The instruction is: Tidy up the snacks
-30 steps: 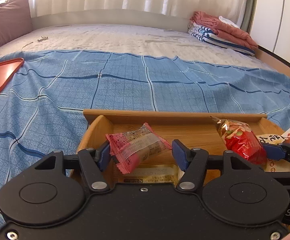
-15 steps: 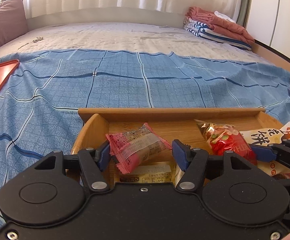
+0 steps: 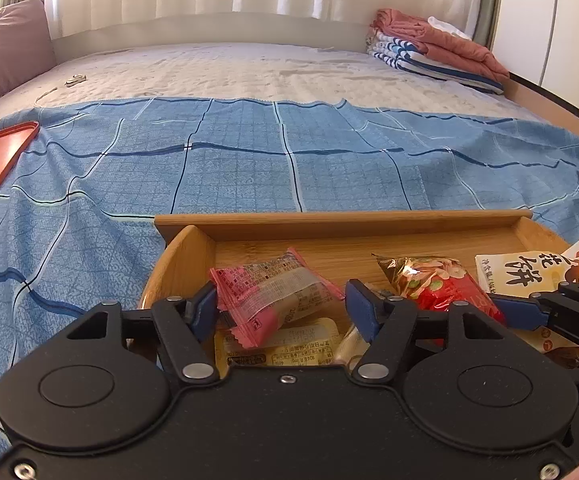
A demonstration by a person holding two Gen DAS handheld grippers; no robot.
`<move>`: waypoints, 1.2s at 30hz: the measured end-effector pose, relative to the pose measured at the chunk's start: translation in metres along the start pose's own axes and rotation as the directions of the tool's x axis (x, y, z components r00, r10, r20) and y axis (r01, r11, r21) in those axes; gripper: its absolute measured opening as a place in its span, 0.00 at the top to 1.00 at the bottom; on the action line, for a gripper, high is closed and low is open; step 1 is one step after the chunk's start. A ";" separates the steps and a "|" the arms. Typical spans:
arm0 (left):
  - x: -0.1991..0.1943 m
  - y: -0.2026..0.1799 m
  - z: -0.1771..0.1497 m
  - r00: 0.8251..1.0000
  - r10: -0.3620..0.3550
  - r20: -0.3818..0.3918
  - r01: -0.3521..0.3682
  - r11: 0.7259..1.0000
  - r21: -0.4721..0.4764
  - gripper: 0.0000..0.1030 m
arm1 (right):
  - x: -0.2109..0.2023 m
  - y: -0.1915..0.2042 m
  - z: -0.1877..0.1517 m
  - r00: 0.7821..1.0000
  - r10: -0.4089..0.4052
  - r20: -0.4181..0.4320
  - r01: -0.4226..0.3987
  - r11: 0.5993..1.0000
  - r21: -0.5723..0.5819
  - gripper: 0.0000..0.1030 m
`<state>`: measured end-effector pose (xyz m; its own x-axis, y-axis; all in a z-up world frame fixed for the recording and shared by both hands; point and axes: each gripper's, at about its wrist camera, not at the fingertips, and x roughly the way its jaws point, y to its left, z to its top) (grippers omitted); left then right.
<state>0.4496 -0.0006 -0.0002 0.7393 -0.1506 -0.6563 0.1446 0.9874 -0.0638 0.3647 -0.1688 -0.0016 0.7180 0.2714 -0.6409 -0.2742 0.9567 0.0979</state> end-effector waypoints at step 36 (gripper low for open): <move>-0.197 -0.017 0.003 0.994 0.065 0.086 -0.070 0.996 0.060 0.19 | -0.169 0.004 -0.004 0.986 -0.079 0.150 0.075 0.997 0.029 0.05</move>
<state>0.3033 0.0120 0.1327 0.8010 -0.0897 -0.5919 0.1315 0.9909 0.0278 0.2399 -0.2110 0.1040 0.8253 0.2077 -0.5252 -0.2005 0.9771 0.0714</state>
